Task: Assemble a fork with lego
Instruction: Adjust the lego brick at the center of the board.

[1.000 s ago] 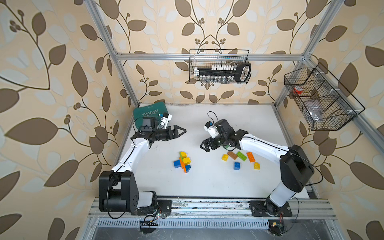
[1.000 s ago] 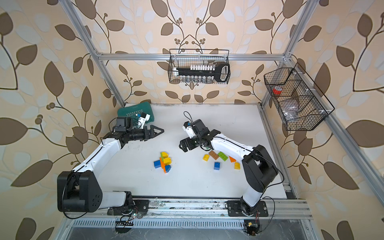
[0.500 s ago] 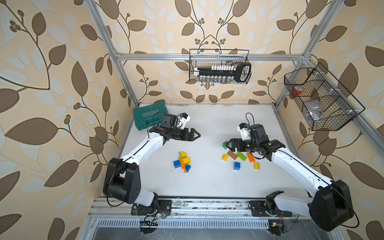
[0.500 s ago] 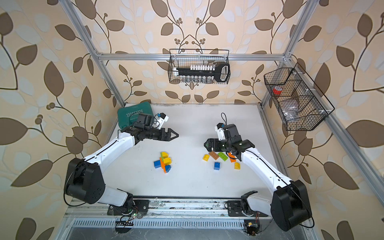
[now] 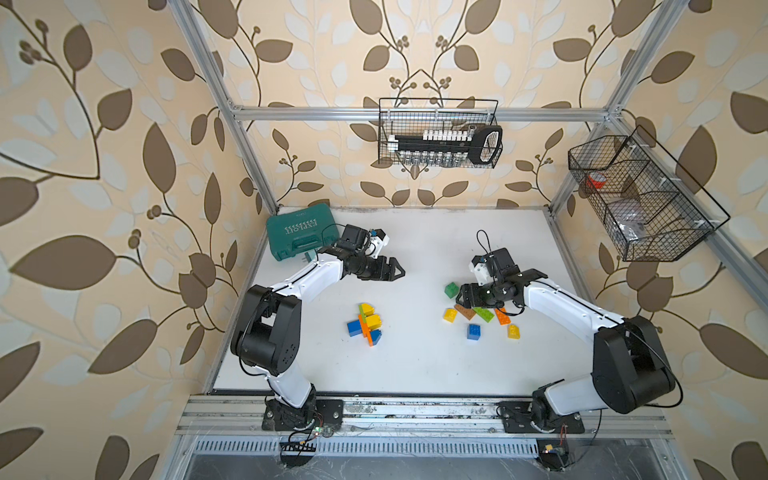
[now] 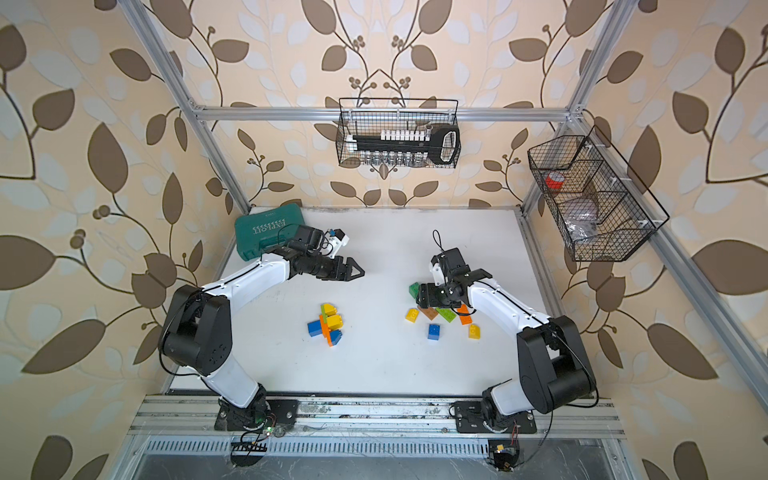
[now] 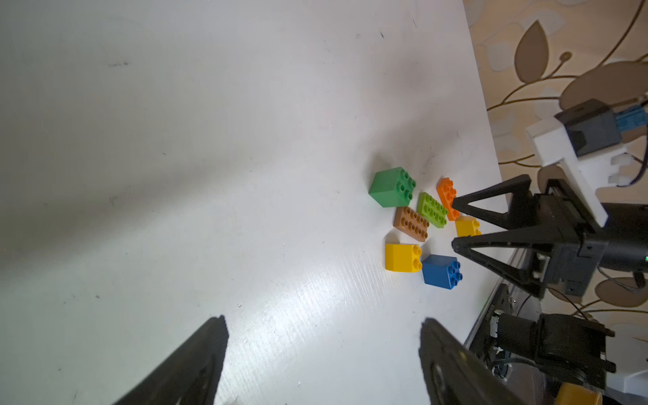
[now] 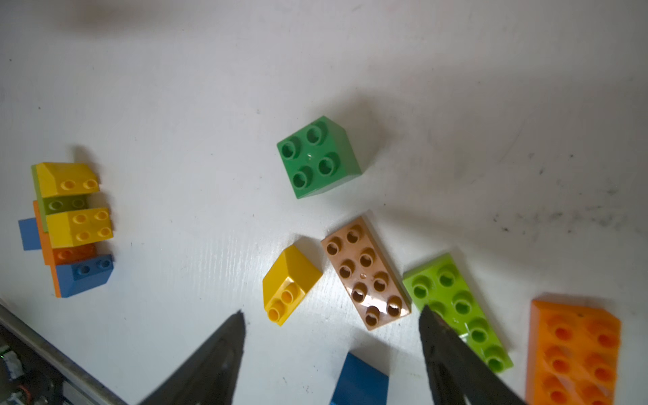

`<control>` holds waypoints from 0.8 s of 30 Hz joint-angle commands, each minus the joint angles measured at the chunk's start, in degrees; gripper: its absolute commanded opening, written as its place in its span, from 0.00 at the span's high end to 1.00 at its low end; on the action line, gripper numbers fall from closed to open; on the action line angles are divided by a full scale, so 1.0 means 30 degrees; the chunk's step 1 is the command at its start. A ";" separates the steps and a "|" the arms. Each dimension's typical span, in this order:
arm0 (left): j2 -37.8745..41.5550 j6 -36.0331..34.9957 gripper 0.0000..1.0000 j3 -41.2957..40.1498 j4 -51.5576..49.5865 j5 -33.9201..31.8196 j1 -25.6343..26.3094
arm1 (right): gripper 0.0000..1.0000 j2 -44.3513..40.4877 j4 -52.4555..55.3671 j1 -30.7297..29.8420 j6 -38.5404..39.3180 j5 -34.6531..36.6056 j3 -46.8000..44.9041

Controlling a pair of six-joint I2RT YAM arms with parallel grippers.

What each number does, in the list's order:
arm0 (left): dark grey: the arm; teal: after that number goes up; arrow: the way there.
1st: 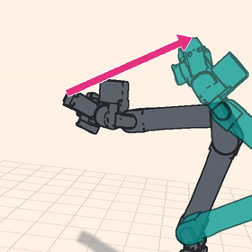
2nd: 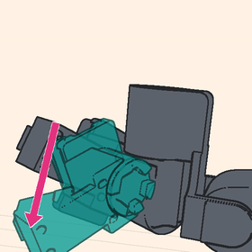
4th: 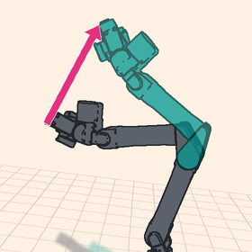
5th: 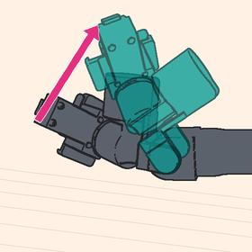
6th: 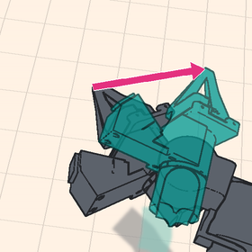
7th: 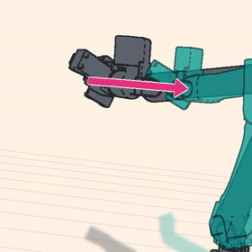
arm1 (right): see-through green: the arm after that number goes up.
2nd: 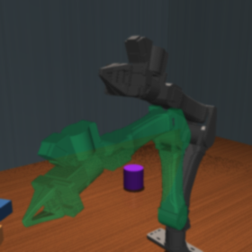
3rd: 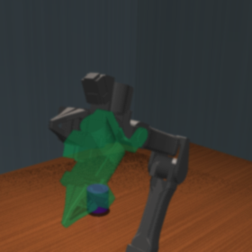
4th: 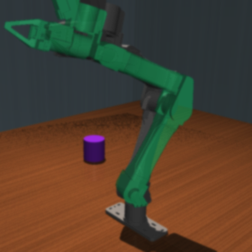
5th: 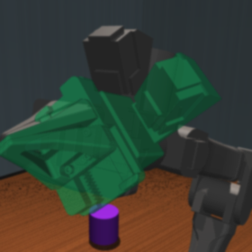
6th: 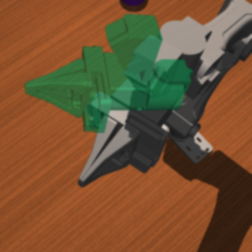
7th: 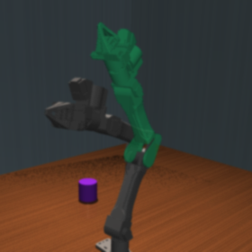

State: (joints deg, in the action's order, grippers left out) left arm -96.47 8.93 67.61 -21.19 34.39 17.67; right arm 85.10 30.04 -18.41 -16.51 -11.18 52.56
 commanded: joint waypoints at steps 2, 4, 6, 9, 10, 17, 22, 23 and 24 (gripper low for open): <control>-0.0706 -0.0162 0.14 0.0747 0.0403 0.0181 0.0086 | 0.32 0.1532 0.0637 -0.0566 0.0600 0.1517 0.0991; -0.0942 -0.0165 0.15 0.0934 0.0396 0.0175 0.0086 | 0.32 0.2143 0.0759 -0.0840 0.0827 0.2000 0.1278; -0.1064 -0.0193 0.15 0.1085 0.0358 0.0109 0.0057 | 0.32 0.2626 0.0738 -0.1032 0.0984 0.2445 0.1406; -0.1200 -0.0079 0.16 0.1391 0.0322 0.0079 -0.0031 | 0.31 0.3197 0.0744 -0.1207 0.1106 0.3126 0.1712; -0.1228 -0.0005 0.16 0.1411 0.0410 0.0121 -0.0060 | 0.30 0.3314 0.0737 -0.1217 0.1139 0.3203 0.1881; -0.1377 0.0506 0.19 0.1197 0.0772 0.0426 -0.0434 | 0.30 0.4455 0.0953 -0.1277 0.1395 0.2994 0.3793; -0.1188 0.0682 0.19 0.0762 0.0955 0.0431 -0.0755 | 0.32 0.5821 0.1052 -0.1283 0.1633 0.2865 0.5341; -0.1139 0.0712 0.19 0.0704 0.1006 0.0458 -0.0841 | 0.33 0.6167 0.1142 -0.1319 0.1730 0.2812 0.5780; -0.1076 0.0741 0.19 0.0619 0.1069 0.0460 -0.0920 | 0.34 0.6477 0.1239 -0.1379 0.1807 0.2785 0.6171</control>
State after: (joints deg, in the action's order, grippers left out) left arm -100.68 10.52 69.97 -19.35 34.48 15.73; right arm 102.26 32.10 -22.02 -12.27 -3.05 68.20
